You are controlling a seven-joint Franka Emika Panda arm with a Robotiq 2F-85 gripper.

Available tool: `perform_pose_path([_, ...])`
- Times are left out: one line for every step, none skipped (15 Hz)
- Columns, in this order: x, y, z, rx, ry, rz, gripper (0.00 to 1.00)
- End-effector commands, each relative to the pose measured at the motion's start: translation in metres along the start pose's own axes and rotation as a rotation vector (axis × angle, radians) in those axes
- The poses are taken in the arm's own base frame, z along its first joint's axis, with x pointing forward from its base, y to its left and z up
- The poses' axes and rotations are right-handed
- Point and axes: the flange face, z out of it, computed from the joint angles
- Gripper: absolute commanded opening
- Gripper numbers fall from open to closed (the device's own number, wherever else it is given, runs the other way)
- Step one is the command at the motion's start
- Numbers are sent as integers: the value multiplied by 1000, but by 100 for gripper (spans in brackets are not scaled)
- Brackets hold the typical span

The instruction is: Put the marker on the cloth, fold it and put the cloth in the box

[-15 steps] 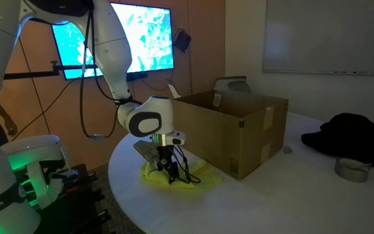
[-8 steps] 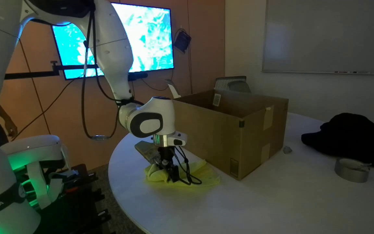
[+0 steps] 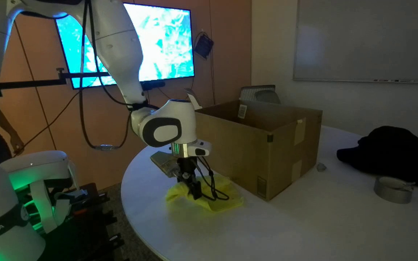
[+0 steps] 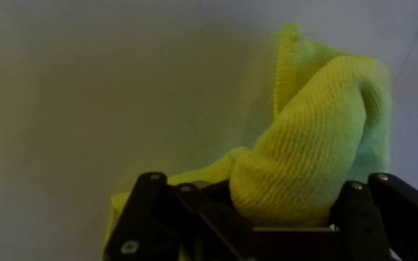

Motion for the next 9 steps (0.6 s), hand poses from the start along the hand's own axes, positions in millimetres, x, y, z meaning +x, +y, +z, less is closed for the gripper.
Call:
perform_pose_path([-16,19,-62,-26,66,-2,0])
perform_pose_path([-18,24,-75,-37,87,5,1])
perform_pose_path([-19,30,-90,-52,105,5,1])
perform_pose_path([-20,37,-105,-66,122,6,1])
perform_pose_path([-20,44,-121,-86,141,6,2])
perform_pose_path([-20,49,-137,-98,154,7,2])
perform_pose_path([-19,52,-157,-111,179,14,2])
perform_pose_path([-18,54,-176,-122,201,18,2])
perform_pose_path([-13,53,-196,-127,228,20,2])
